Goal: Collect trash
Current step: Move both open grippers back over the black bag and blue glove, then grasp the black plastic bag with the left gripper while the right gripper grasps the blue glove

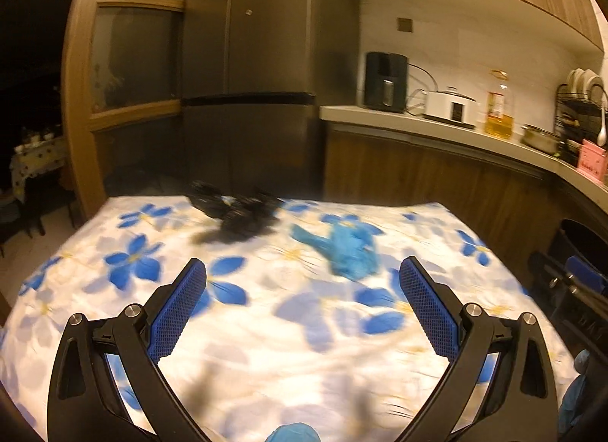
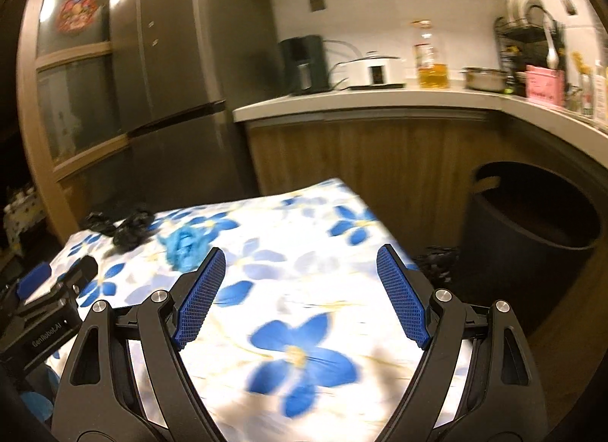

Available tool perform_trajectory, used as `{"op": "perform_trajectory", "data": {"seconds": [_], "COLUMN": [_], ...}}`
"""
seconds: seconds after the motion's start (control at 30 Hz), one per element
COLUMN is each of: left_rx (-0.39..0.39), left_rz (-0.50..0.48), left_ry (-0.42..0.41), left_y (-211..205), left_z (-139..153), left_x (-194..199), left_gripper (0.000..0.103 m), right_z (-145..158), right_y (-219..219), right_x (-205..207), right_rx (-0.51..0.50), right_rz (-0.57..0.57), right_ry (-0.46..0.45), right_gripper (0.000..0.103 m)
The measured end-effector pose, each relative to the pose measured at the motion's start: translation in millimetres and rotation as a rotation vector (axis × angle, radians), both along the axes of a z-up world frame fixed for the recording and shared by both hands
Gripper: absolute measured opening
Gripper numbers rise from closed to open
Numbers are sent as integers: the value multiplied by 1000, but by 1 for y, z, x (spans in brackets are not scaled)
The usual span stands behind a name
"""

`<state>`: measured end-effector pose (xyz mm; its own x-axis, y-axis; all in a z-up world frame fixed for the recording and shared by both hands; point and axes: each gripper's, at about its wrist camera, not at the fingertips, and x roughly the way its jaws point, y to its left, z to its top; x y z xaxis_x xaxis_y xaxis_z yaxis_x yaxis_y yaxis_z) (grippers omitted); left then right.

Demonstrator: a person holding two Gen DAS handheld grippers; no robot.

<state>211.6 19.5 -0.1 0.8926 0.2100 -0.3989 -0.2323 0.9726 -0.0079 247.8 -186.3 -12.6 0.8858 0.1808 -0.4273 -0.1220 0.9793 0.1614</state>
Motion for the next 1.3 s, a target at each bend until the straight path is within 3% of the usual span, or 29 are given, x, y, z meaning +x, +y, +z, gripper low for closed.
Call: {"op": "perform_trajectory", "data": {"seconds": [0.4, 0.57, 0.8, 1.0, 1.07, 1.17, 1.3], "left_rx": [-42, -73, -92, -140, -158, -180, -206], "left_rz": [67, 69, 57, 57, 60, 65, 71], "left_ry": [-57, -69, -45, -28, -16, 15, 28], "left_y": [72, 87, 102, 118, 125, 132, 140], "left_z": [8, 4, -12, -18, -20, -24, -28], "left_x": [37, 59, 95, 121, 130, 142, 154], "left_gripper": [97, 97, 97, 97, 97, 97, 97], "right_z": [-26, -40, -48, -60, -62, -63, -62], "right_y": [104, 126, 146, 153, 154, 156, 155], "right_x": [77, 106, 126, 139, 139, 138, 137], "right_rx": [-60, -41, -70, -93, -101, -108, -105], "right_rz": [117, 133, 124, 130, 133, 144, 147], "right_ry": [74, 146, 176, 236, 241, 237, 231], "right_gripper": [81, 81, 80, 59, 46, 34, 25]}}
